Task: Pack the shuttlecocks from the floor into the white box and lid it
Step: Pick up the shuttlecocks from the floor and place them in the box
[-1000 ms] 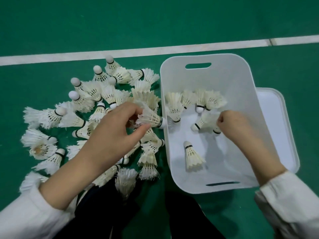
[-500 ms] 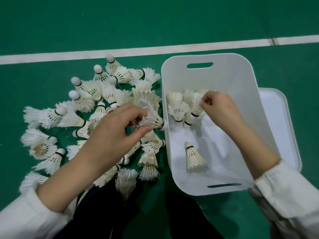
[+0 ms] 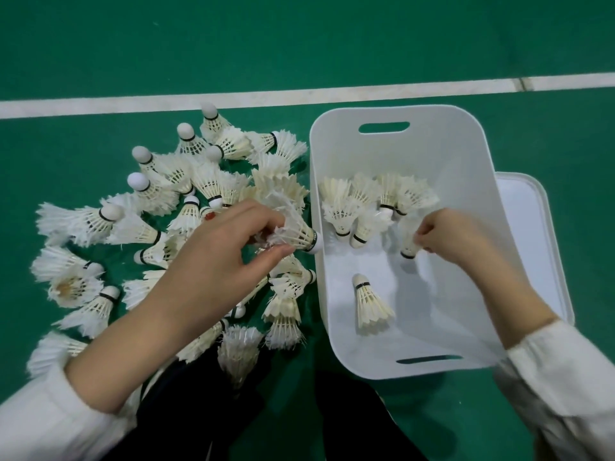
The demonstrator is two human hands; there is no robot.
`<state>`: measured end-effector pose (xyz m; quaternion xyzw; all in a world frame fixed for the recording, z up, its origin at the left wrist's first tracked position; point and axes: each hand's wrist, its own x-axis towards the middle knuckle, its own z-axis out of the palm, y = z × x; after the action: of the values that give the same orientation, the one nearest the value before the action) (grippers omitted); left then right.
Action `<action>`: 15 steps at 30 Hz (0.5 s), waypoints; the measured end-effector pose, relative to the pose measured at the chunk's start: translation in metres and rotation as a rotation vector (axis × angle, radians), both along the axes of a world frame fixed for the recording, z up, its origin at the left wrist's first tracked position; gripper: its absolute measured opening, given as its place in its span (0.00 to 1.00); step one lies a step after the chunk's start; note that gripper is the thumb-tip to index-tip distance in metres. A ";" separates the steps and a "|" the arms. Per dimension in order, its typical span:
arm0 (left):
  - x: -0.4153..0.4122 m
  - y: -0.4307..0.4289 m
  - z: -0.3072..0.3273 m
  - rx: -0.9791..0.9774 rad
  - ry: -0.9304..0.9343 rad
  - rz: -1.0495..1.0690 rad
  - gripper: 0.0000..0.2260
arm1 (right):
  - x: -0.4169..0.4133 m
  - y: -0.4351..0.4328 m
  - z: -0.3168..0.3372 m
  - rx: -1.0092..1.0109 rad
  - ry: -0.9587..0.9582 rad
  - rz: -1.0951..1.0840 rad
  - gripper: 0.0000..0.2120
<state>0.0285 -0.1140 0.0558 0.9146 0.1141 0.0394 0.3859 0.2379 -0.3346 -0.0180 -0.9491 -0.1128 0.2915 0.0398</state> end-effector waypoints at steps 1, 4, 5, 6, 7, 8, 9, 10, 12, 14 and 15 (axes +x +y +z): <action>0.000 0.000 0.000 0.004 -0.007 -0.004 0.07 | 0.001 0.005 -0.011 0.027 -0.008 -0.007 0.05; -0.002 0.001 -0.002 0.032 -0.023 -0.025 0.06 | 0.003 0.019 -0.026 0.083 -0.091 -0.007 0.07; -0.002 0.001 -0.003 0.041 -0.028 -0.030 0.07 | 0.004 0.021 -0.029 0.093 -0.104 0.001 0.07; -0.002 0.001 -0.004 0.049 -0.032 -0.035 0.07 | 0.006 0.023 -0.031 0.097 -0.112 0.010 0.08; -0.001 0.002 -0.005 0.056 -0.034 -0.040 0.08 | 0.006 0.023 -0.033 0.098 -0.123 0.024 0.09; -0.001 0.002 -0.007 0.059 -0.035 -0.044 0.08 | 0.006 0.022 -0.033 0.092 -0.128 0.039 0.10; 0.000 0.002 -0.008 0.058 -0.039 -0.042 0.08 | 0.004 0.020 -0.032 0.083 -0.121 0.053 0.12; 0.000 0.001 -0.009 0.058 -0.049 -0.036 0.08 | 0.001 0.018 -0.029 0.077 -0.112 0.069 0.14; 0.001 0.001 -0.010 0.083 -0.076 -0.027 0.08 | -0.009 0.019 -0.009 0.098 -0.161 0.110 0.18; 0.001 0.002 -0.008 0.149 -0.094 -0.028 0.10 | -0.026 0.024 0.024 0.291 -0.284 0.158 0.17; 0.002 0.002 -0.007 0.166 -0.096 -0.030 0.11 | -0.038 0.027 0.044 0.446 -0.285 0.169 0.15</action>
<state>0.0302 -0.1120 0.0484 0.9422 0.0780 0.0865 0.3143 0.2004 -0.3074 0.0264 -0.9355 -0.2575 0.1251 0.2070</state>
